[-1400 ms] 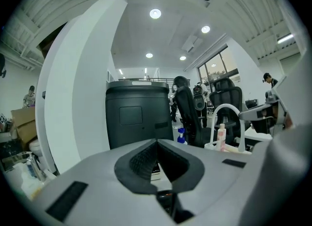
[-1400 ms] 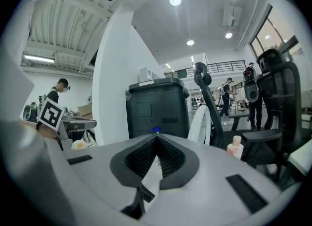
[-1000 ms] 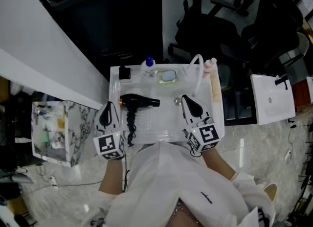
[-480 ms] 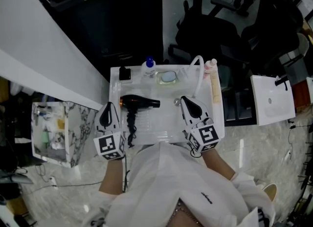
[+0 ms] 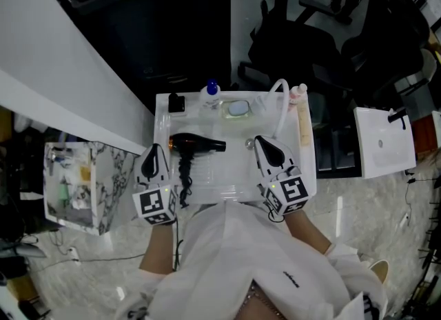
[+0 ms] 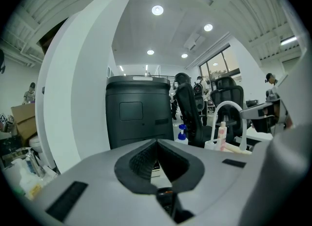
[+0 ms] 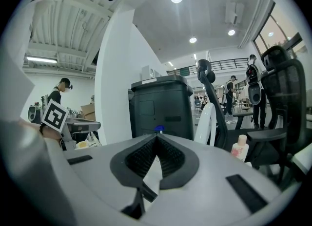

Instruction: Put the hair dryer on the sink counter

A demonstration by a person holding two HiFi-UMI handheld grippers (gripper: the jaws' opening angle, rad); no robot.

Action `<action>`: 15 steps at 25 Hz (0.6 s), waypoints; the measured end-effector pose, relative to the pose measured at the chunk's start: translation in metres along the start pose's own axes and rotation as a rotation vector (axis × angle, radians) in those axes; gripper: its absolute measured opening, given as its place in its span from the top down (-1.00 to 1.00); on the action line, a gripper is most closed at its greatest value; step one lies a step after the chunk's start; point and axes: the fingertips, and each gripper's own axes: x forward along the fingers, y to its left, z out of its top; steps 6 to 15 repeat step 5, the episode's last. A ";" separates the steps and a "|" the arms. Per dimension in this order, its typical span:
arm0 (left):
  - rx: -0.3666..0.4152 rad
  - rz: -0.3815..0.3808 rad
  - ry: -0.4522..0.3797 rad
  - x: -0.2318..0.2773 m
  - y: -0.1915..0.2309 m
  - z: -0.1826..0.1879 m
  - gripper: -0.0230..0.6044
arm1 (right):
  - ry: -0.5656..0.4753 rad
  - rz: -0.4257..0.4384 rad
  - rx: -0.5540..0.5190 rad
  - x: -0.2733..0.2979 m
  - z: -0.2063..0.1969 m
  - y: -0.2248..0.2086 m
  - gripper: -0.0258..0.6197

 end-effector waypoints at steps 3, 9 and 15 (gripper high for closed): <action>-0.001 0.001 0.006 0.000 0.001 -0.002 0.83 | 0.003 0.005 -0.002 0.001 -0.001 0.001 0.87; -0.002 0.001 0.010 0.001 0.001 -0.004 0.83 | 0.005 0.007 -0.003 0.001 -0.003 0.001 0.87; -0.002 0.001 0.010 0.001 0.001 -0.004 0.83 | 0.005 0.007 -0.003 0.001 -0.003 0.001 0.87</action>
